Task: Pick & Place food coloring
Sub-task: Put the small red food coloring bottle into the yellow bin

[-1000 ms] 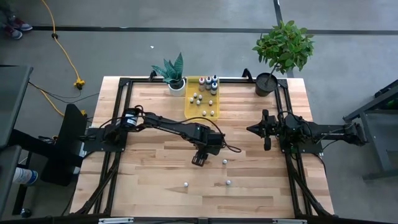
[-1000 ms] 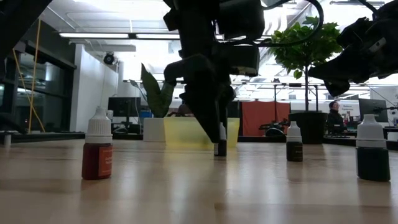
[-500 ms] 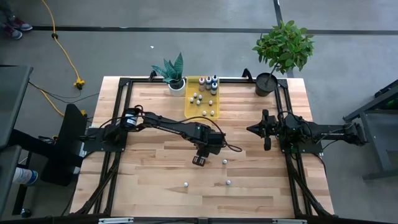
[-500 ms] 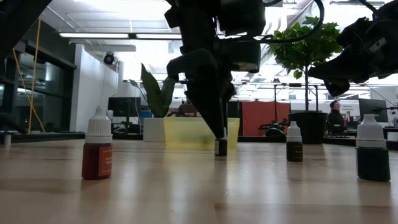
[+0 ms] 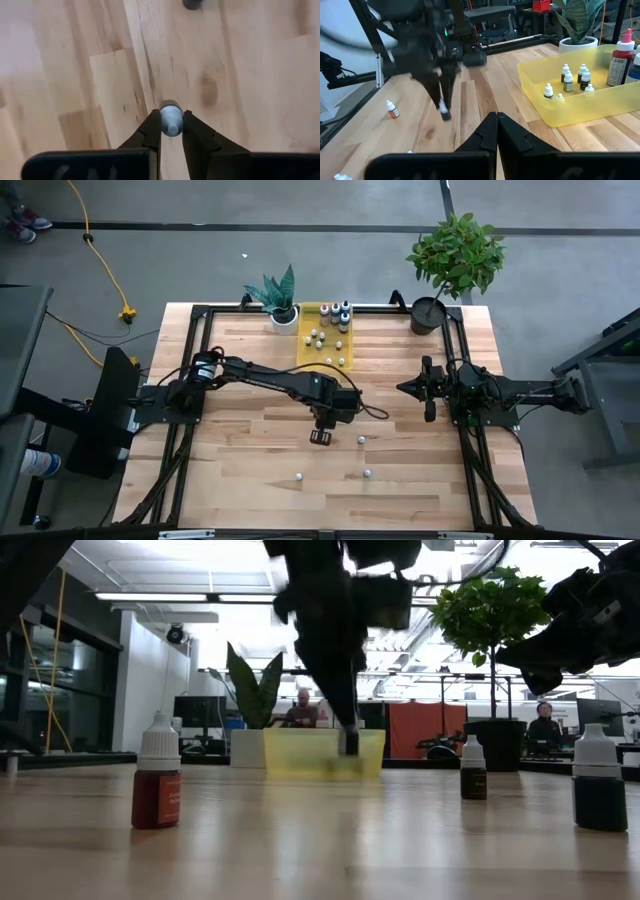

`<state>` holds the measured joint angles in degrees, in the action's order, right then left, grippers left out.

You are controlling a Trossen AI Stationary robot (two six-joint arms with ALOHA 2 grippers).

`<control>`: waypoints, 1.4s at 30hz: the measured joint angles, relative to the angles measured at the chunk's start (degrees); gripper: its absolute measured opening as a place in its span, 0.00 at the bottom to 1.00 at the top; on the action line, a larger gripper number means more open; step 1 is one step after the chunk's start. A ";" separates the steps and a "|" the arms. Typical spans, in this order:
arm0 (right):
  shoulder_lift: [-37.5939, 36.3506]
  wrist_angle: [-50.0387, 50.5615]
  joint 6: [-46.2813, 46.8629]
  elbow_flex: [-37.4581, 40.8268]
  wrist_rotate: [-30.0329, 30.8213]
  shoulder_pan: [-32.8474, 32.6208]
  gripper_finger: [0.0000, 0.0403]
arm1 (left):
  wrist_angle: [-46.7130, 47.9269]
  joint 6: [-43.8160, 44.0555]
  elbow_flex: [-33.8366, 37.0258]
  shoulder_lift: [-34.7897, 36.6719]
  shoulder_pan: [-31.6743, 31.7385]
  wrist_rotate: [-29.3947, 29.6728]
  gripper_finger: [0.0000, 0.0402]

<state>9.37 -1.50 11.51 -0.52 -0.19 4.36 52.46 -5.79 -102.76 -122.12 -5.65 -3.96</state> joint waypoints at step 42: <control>0.00 0.00 -0.02 -0.02 0.00 0.00 0.00 | 31.40 52.61 -17.67 8.73 15.99 14.04 0.07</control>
<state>9.37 -1.50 11.49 -0.54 -0.19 4.36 83.87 46.83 -120.43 -113.40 10.33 10.08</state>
